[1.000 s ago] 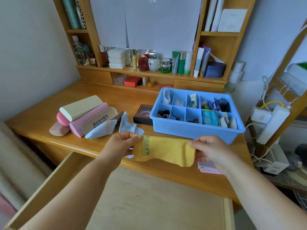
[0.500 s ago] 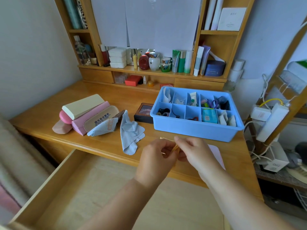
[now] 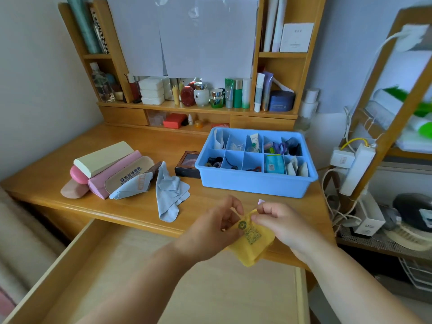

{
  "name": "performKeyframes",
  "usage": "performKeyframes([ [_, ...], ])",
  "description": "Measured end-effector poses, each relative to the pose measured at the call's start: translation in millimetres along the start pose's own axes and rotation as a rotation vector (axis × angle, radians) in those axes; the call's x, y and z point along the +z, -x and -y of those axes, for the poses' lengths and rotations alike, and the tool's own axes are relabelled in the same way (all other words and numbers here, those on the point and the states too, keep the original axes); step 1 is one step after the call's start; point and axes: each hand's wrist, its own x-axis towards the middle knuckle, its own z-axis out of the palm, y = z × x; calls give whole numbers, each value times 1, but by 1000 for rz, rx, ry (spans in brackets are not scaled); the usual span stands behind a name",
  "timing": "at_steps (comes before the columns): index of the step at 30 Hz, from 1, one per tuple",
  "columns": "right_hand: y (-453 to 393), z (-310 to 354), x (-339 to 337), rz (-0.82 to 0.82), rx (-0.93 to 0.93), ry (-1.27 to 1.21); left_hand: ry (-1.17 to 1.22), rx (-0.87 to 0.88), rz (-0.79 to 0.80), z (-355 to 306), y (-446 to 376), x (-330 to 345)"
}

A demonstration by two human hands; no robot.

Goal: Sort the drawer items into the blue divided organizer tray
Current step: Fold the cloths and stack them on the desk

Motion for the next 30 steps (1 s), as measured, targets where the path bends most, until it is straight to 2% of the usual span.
performKeyframes([
  [3, 7, -19, -5, 19, 138, -224, 22, -46, -36, 7, -4, 22],
  [6, 10, -37, -16, 41, 193, -338, 161, -131, -135, 9, -12, 42],
  [10, -6, -41, -38, -249, 120, -375, 269, -172, -161, 1, -37, 54],
  [12, -21, -40, -47, -370, 25, -250, 249, -172, -175, -1, -53, 56],
  [14, -35, -40, -52, -419, -46, -72, 172, -177, -186, 1, -68, 59],
  [18, -50, -53, -50, -365, 1, 143, -79, -193, -199, 20, -83, 71],
  [20, -47, -62, -45, -337, 13, 366, -270, -168, -186, 30, -82, 76],
  [23, -37, -71, -36, -363, -109, 683, -435, -112, -153, 35, -80, 81],
  [26, -31, -68, -32, -377, -147, 747, -509, -134, -141, 34, -80, 79],
  [30, -28, -49, -25, -450, -301, 745, -345, -86, -278, 35, -70, 56],
])
